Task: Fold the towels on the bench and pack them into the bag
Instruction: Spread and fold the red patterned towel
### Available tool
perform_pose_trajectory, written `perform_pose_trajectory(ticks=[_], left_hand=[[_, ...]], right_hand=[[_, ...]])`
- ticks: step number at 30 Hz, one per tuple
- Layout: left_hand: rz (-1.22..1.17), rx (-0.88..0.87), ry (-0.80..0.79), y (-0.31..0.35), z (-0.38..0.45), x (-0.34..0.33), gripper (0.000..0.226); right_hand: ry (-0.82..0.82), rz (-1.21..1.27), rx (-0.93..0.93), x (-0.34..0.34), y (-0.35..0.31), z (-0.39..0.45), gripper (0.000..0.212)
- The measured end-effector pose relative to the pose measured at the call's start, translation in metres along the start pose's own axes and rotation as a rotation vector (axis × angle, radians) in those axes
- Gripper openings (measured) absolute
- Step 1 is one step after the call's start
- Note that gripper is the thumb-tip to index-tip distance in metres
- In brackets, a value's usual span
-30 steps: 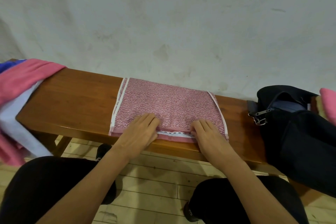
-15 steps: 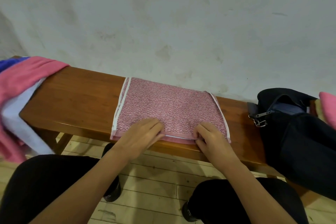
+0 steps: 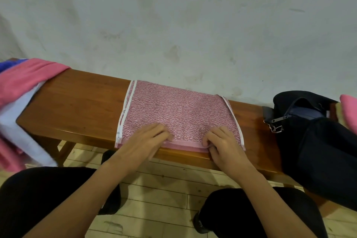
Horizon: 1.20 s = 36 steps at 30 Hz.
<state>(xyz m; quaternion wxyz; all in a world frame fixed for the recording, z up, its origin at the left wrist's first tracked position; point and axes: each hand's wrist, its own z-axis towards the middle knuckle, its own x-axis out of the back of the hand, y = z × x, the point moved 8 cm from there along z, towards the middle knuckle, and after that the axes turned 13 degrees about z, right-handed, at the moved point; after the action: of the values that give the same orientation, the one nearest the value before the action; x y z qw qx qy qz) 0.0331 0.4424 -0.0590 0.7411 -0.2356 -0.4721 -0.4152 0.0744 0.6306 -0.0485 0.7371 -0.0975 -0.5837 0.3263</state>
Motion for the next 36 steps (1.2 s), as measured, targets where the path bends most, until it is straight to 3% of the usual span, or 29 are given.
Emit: perform_pose_trajectory(ticks=[1,7,13,18,22,27,30,33,36], left_hand=[[-0.012,0.000,-0.016,-0.003,-0.001,0.002,0.018],[-0.172,0.138,-0.057,-0.020,-0.004,0.005,0.039],[-0.194,0.145,-0.101,-0.016,-0.004,0.006,0.019],[-0.124,0.080,-0.109,-0.010,-0.007,0.014,0.021],[-0.329,0.249,-0.134,-0.025,-0.009,0.012,0.009],[-0.425,0.292,-0.241,-0.035,-0.019,0.011,0.025],[-0.329,0.327,-0.261,-0.053,-0.035,0.016,0.036],[-0.149,0.363,-0.282,-0.069,-0.047,0.024,0.047],[-0.168,0.394,-0.260,-0.079,-0.055,0.035,0.054]], right_hand=[[-0.001,0.018,-0.002,0.000,0.001,0.000,0.021],[-0.011,0.085,-0.090,0.007,0.014,-0.009,0.031],[-0.008,0.060,-0.077,0.007,0.012,-0.008,0.037],[-0.010,0.005,-0.022,0.007,0.007,-0.008,0.033],[-0.036,-0.002,0.009,0.008,0.006,-0.012,0.028],[-0.055,0.133,-0.089,0.018,0.016,-0.019,0.026],[-0.096,0.148,-0.154,0.023,0.019,-0.026,0.022],[-0.107,0.062,-0.216,0.030,0.034,-0.033,0.039],[-0.098,0.010,-0.272,0.037,0.044,-0.037,0.055]])
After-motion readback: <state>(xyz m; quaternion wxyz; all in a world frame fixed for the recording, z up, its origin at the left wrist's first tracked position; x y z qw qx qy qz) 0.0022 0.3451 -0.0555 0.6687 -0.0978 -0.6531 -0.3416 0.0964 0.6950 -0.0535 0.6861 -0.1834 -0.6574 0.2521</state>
